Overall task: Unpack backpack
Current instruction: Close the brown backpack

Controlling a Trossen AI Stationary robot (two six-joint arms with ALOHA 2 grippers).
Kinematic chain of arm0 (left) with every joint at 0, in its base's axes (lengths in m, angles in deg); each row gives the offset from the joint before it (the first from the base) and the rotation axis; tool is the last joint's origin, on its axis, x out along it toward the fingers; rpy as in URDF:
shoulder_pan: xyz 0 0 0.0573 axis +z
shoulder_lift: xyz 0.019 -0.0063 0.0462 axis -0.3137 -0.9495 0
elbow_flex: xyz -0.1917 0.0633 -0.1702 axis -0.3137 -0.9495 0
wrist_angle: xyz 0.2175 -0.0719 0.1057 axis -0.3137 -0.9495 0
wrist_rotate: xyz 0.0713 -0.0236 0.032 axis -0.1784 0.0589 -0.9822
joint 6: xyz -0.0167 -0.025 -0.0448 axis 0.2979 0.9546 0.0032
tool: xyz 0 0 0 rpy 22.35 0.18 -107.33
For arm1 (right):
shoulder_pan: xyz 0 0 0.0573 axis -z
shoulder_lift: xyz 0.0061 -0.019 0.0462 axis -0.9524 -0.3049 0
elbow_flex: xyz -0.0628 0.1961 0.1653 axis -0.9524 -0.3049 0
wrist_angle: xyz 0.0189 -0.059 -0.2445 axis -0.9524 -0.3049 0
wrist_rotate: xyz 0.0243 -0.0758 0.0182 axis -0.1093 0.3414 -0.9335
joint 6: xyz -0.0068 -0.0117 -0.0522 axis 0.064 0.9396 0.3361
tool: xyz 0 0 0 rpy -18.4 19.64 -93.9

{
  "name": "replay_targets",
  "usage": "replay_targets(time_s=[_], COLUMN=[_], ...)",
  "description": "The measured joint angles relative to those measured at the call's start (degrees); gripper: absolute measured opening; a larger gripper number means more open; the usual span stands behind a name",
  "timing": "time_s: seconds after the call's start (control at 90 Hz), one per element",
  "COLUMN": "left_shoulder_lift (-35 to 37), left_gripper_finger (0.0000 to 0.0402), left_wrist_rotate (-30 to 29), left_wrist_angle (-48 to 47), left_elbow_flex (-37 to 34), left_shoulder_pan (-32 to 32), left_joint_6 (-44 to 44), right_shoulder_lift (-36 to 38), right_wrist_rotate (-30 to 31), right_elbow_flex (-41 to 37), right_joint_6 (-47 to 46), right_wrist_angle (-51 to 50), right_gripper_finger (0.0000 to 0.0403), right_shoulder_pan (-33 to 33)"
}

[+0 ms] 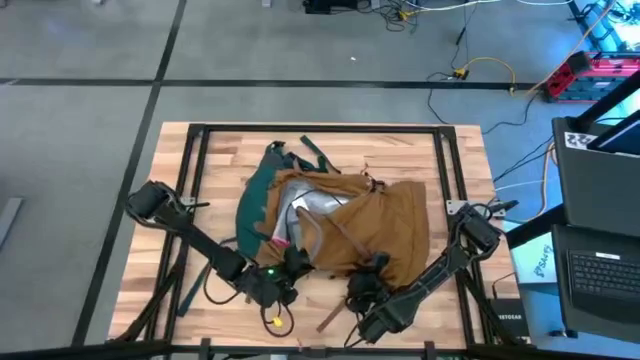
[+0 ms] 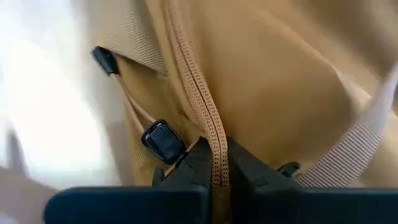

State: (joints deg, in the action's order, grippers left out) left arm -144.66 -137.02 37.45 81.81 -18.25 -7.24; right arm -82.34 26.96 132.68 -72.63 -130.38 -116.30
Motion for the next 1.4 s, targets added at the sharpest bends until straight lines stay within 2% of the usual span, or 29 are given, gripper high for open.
replay_targets(time_s=[0.178,0.433,0.544,0.611,0.722,0.778,0.933,1.044,1.2,1.4], left_shoulder_lift=[3.4,9.36,12.27,13.74,15.3,15.18,14.57,12.04,7.03,2.59], left_gripper_finger=[0.0001,0.0001,0.0001,0.0001,0.0001,0.0001,0.0,0.0008,0.0044,0.0111], left_wrist_rotate=[-3.36,-8.72,-13.28,-13.85,-13.78,-11.9,0.49,8.67,13.39,15.26], left_wrist_angle=[-11.96,-31.01,-39.74,-42.27,-39.59,-37.3,-26.47,-19.01,-11.91,-4.8], left_elbow_flex=[0.0,-0.17,-0.16,-0.48,-1.02,-1.1,-1.14,-1.14,-1.14,-1.14], left_shoulder_pan=[-2.22,-6.31,-8.42,-9.47,-9.99,-9.86,-6.27,-3.15,0.33,3.26], left_joint_6=[9.65,21.79,29.12,32.81,33.8,33.5,30.32,21.5,9.11,0.87], right_shoulder_lift=[0.0,-0.09,-0.09,-0.09,-0.11,-0.11,-0.11,-0.11,-0.11,-0.11], right_wrist_rotate=[-1.04,-7.27,-9.43,-9.51,-8.42,-8.3,-6.85,-6.83,-6.66,-6.41], right_elbow_flex=[-0.03,-0.3,-0.36,-0.59,-0.57,-0.57,-0.48,-0.47,-0.45,-0.42], right_joint_6=[-4.92,-12.57,-18.55,-19.45,-19.64,-19.23,-18.6,-18.5,-18.31,-17.6], right_wrist_angle=[-3.8,-12.26,-17.56,-18.57,-17.31,-15.82,-13.43,-12.97,-12.62,-11.49], right_gripper_finger=[0.0003,0.0003,0.0003,0.0002,0.0002,0.0003,0.0004,0.0005,0.0005,0.0006], right_shoulder_pan=[-0.8,-1.75,-2.76,-3.33,-3.66,-3.58,-3.43,-3.22,-3.15,-3.15])
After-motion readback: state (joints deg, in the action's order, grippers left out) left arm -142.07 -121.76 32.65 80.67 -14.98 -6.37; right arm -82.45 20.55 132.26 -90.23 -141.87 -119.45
